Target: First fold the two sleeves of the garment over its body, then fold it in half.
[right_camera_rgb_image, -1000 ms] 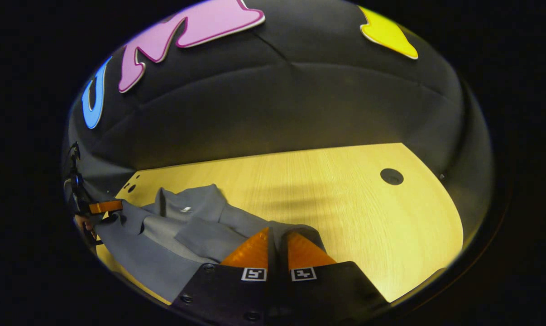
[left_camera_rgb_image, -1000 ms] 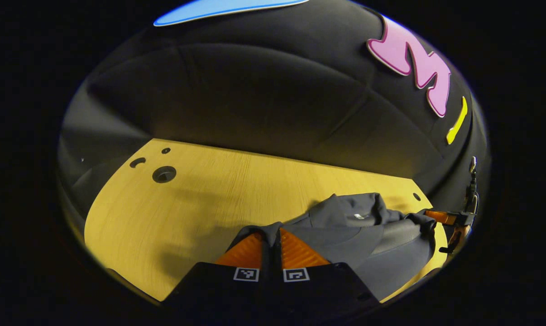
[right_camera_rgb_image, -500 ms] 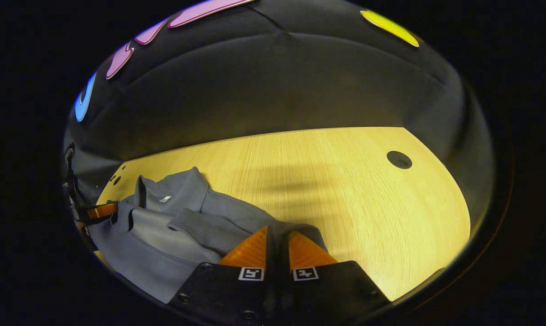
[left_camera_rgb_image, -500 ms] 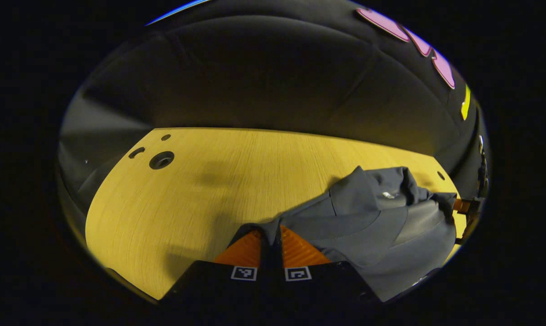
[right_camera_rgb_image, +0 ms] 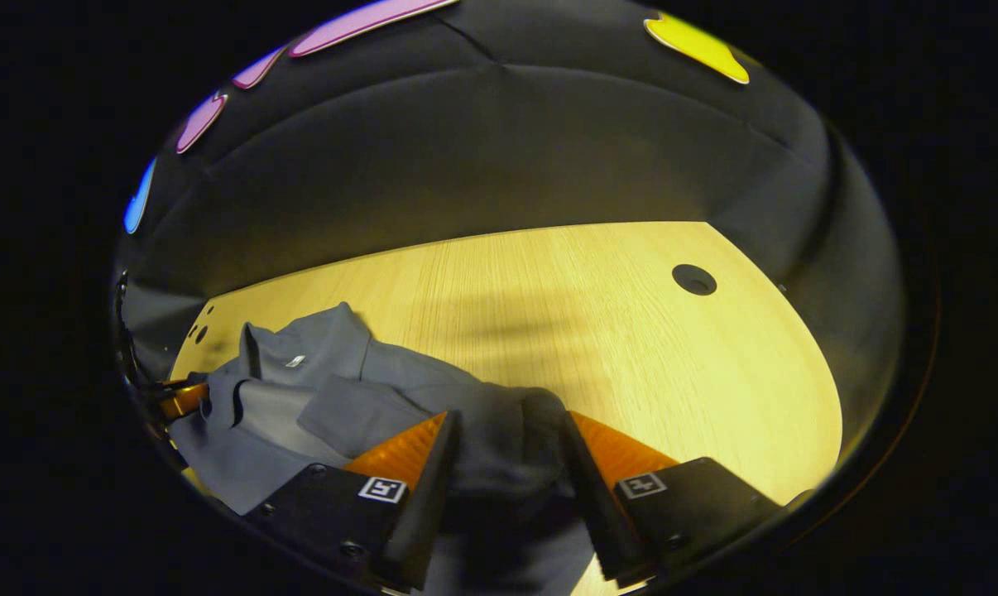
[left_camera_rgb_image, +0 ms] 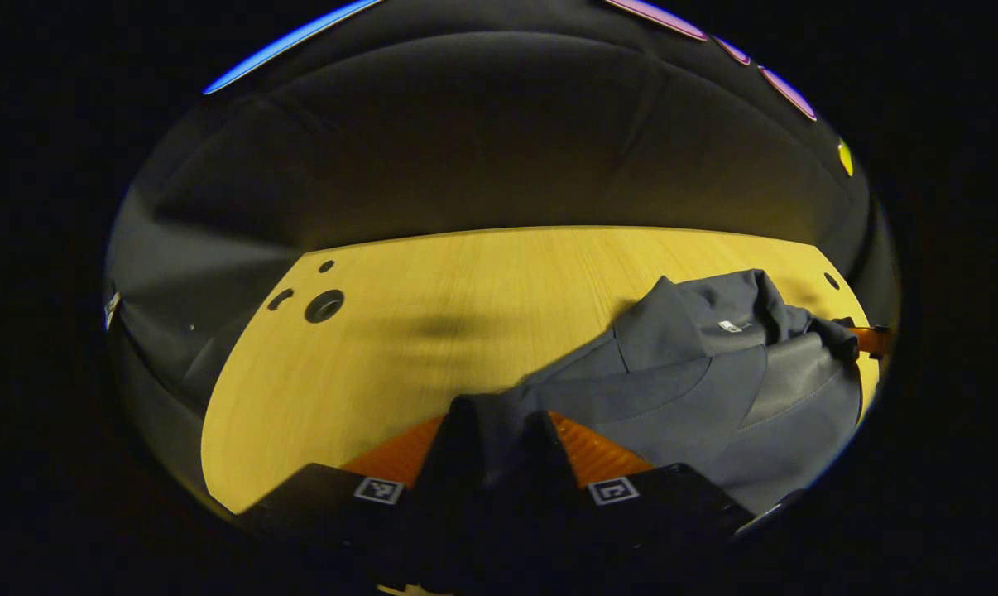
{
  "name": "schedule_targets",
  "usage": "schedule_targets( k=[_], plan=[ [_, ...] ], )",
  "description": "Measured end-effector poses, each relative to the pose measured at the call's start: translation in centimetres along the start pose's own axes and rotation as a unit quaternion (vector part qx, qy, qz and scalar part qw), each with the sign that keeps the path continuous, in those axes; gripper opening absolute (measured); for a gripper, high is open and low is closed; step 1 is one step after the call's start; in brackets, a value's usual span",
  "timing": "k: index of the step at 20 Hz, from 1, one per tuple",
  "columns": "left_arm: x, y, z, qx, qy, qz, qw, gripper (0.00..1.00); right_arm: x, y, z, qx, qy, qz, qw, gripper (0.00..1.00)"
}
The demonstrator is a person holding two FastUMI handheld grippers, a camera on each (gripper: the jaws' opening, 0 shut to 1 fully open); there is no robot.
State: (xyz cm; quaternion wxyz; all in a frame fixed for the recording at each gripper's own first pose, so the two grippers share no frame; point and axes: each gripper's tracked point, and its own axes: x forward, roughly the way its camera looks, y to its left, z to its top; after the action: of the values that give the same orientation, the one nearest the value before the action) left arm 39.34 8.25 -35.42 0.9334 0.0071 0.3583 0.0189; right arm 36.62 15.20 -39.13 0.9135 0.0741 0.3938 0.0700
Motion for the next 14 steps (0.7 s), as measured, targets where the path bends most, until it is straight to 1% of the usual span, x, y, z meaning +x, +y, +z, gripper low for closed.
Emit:
schedule_targets(
  k=[1,2,3,5,7,10,14],
  plan=[
    [-0.9,-0.1,0.2,-0.015,-0.008,-0.009,1.0,0.75,-0.8,0.0,0.3,-0.013,-0.008,-0.002,1.0,0.95],
    [-1.8,-0.4,0.5,-0.024,-0.016,-0.017,0.999,0.77,-1.9,0.0,0.8,-0.024,-0.02,-0.004,1.0,0.83],
    [-2.9,-0.4,0.9,-0.026,-0.023,-0.023,0.999,0.84,-3.3,0.4,1.4,-0.033,-0.033,0.0,0.999,0.84],
    [-5.0,-0.7,1.1,-0.013,-0.031,-0.034,0.999,0.89,-5.5,1.3,1.9,-0.047,-0.047,0.012,0.998,0.85],
    [-7.3,-1.5,1.5,0.0,-0.046,-0.044,0.998,0.89,-7.8,1.8,2.1,-0.061,-0.059,0.019,0.996,0.86],
    [-11.3,-2.7,1.3,0.016,-0.067,-0.059,0.996,0.89,-11.6,3.1,2.1,-0.061,-0.078,0.034,0.994,0.87],
    [-17.3,-4.3,0.6,0.001,-0.099,-0.078,0.992,0.89,-17.0,4.2,2.2,-0.062,-0.108,0.055,0.991,0.88]
  ],
)
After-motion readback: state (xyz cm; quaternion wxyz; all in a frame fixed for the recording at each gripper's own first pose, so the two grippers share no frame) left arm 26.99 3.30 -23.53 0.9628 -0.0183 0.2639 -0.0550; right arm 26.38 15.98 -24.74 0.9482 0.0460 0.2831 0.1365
